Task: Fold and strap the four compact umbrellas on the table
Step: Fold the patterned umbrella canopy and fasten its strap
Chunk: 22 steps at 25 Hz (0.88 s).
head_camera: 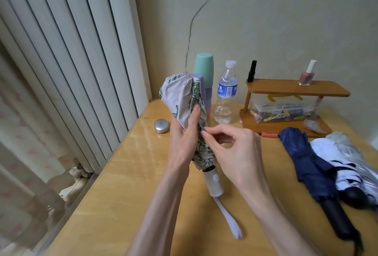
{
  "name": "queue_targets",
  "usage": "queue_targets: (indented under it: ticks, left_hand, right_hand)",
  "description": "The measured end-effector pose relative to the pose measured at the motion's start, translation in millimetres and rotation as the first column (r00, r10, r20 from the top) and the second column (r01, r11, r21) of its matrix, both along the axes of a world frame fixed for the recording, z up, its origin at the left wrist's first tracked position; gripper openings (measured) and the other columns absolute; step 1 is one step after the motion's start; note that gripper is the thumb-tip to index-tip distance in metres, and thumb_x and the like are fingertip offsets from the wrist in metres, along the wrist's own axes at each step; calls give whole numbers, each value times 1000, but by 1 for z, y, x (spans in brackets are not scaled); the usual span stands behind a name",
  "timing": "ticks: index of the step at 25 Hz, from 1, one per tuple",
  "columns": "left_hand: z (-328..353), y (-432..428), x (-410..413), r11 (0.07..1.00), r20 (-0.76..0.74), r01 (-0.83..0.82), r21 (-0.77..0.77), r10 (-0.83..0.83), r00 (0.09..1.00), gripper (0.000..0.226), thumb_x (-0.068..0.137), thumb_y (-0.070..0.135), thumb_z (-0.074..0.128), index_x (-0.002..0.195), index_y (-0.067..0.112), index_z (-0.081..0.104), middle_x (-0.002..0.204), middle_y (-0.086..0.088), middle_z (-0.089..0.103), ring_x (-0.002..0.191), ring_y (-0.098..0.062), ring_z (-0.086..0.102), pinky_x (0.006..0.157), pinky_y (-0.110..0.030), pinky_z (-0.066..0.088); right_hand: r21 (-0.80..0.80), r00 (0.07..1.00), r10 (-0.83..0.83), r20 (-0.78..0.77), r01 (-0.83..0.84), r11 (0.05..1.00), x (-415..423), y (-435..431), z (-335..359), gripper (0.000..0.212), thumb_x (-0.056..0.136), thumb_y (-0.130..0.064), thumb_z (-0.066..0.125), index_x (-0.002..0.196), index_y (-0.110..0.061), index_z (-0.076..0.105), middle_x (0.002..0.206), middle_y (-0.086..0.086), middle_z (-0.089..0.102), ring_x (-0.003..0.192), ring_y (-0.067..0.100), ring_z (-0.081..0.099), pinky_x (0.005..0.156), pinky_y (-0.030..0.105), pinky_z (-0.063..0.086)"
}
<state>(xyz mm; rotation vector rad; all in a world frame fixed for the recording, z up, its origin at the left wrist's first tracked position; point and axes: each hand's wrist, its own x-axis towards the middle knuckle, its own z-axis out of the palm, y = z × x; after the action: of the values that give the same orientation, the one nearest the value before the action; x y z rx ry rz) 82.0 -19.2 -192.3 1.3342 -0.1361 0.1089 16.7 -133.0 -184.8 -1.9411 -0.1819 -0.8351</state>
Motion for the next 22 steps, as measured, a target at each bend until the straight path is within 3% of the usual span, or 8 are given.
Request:
queue_targets:
  ticks: [3,6,14,18,22]
  left_hand:
    - [-1,0,1,999,-8,40,-9,-40,999,49,98,55,65,136,24,66,127,-1,75,121,-20,71,108,-52,54]
    - [-4,-2,3,999,-11,40,-8,-40,999,52,95,58,67,134,24,66,128,-5,74,123,-25,69,110,-57,51]
    - [-8,0,4,998,-61,46,-41,-48,997,46,98,52,66,133,23,68,124,-1,77,121,-22,71,108,-49,54]
    - [-7,0,1,998,-102,43,-53,-48,994,33,105,43,63,126,19,72,108,-3,79,102,-16,72,94,-39,58]
    - [-3,6,-1,997,-145,42,-70,-52,988,29,106,41,61,120,19,73,109,-6,79,102,-19,73,94,-38,58]
  right_hand:
    - [-221,989,-2,151,35,975,4,-4,-6,1,90,-8,81,91,-9,82,83,-3,75,72,12,69,67,33,58]
    - [-340,980,30,195,39,940,7,-9,-10,2,92,-6,78,90,-6,78,87,0,73,76,16,69,68,36,57]
    - [-395,984,77,161,-7,918,11,-9,-20,5,96,-7,74,94,-5,78,93,2,71,84,18,68,76,36,58]
    - [-497,980,54,191,49,866,15,-3,-22,8,96,-9,70,92,-5,75,89,2,66,82,21,62,71,38,56]
    - [-518,983,12,181,85,851,14,8,-26,18,99,-17,64,98,-6,78,89,0,65,82,19,62,69,41,57]
